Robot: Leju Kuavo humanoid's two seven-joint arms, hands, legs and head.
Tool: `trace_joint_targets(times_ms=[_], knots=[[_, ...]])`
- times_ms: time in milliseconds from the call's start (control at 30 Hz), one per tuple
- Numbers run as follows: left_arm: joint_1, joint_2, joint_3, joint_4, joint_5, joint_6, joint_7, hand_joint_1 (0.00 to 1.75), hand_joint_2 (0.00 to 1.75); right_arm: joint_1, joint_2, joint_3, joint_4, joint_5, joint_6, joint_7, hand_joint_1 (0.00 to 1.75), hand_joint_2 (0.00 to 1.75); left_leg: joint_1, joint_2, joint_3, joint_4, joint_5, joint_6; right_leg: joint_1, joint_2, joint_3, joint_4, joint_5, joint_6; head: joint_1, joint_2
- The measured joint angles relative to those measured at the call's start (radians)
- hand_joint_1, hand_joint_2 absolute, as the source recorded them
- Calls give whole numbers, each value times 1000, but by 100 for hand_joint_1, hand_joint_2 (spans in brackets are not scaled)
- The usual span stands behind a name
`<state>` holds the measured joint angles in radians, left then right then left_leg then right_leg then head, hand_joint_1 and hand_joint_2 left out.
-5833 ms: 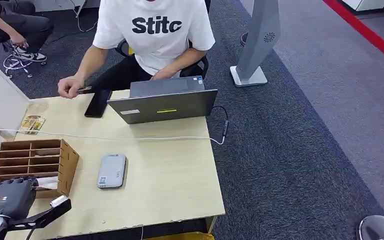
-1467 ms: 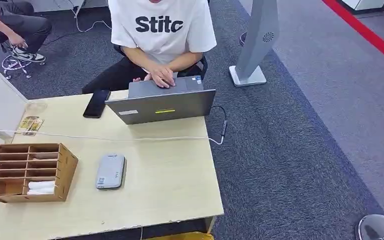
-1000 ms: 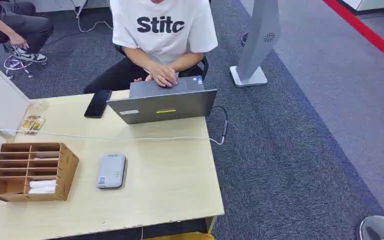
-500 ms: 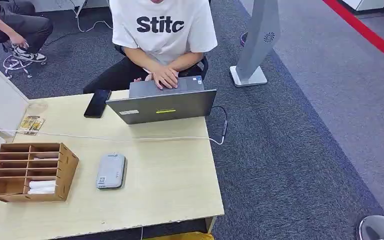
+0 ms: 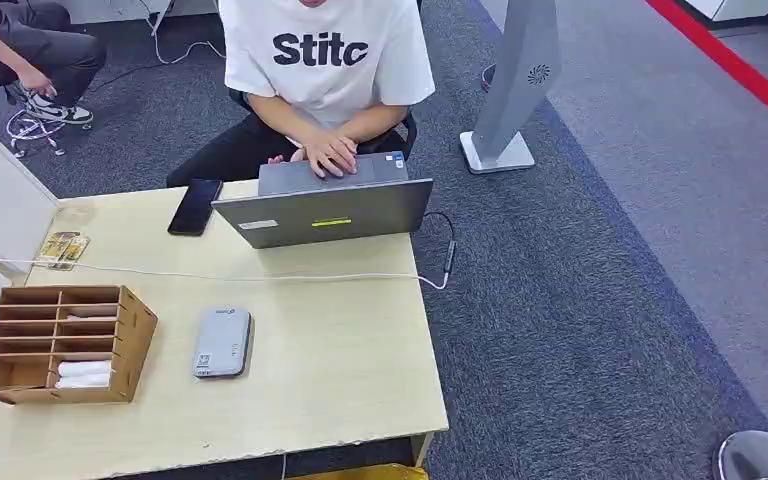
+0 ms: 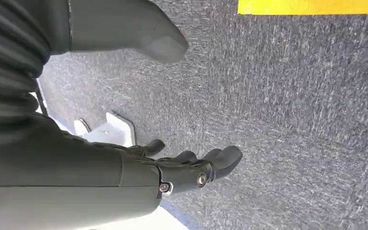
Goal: Pass the card to the sensor for recognition and then transmit it.
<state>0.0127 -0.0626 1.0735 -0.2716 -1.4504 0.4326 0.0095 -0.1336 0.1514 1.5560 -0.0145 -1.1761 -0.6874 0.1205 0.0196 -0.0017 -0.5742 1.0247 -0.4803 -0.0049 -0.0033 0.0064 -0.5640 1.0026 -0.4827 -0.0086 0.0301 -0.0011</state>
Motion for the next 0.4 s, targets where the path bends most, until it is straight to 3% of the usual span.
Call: trace_joint_targets(times_ms=[400], knots=[[10, 7, -84, 0, 206, -48, -10, 0, 175, 32, -8, -184, -18, 163, 84, -18, 0, 175, 0, 0, 0, 0, 0, 0, 0, 0, 0, 0, 0, 0, 0, 0]])
